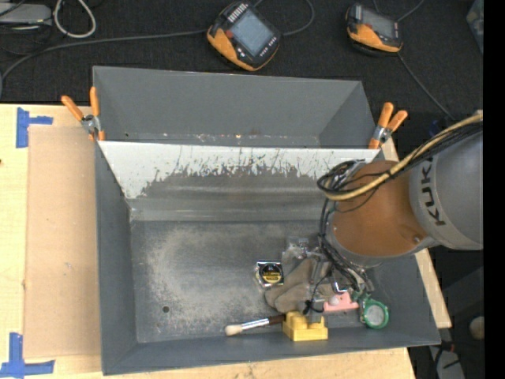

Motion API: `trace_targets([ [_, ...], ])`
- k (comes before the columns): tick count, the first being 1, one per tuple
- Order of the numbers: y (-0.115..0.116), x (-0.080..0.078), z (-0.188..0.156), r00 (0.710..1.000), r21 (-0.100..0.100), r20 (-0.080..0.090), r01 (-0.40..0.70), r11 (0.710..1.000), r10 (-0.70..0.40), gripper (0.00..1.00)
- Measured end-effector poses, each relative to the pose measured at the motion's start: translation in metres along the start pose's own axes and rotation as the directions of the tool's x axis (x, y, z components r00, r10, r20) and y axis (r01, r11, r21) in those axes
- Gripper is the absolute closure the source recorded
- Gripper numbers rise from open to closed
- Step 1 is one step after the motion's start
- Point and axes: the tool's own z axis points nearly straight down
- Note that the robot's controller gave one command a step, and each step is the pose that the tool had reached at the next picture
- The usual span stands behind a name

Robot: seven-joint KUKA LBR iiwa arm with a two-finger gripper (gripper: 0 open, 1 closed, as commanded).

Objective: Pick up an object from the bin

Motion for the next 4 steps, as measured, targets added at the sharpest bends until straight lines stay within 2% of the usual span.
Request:
trace_targets([
  [1, -0.022, -0.001, 0.0, 1.0, 0.007, 0.013, -0.013, 1.0, 0.013, 0.0],
  [2, -0.057, 0.012, 0.024, 0.969, 0.008, 0.04, 0.242, 0.97, -0.242, 1.0],
  [3, -0.057, 0.012, 0.024, 0.969, 0.008, 0.039, 0.242, 0.97, -0.242, 1.0],
  [4, -0.057, 0.016, 0.0, 0.97, 0.002, 0.023, 0.243, 0.97, -0.243, 1.0],
])
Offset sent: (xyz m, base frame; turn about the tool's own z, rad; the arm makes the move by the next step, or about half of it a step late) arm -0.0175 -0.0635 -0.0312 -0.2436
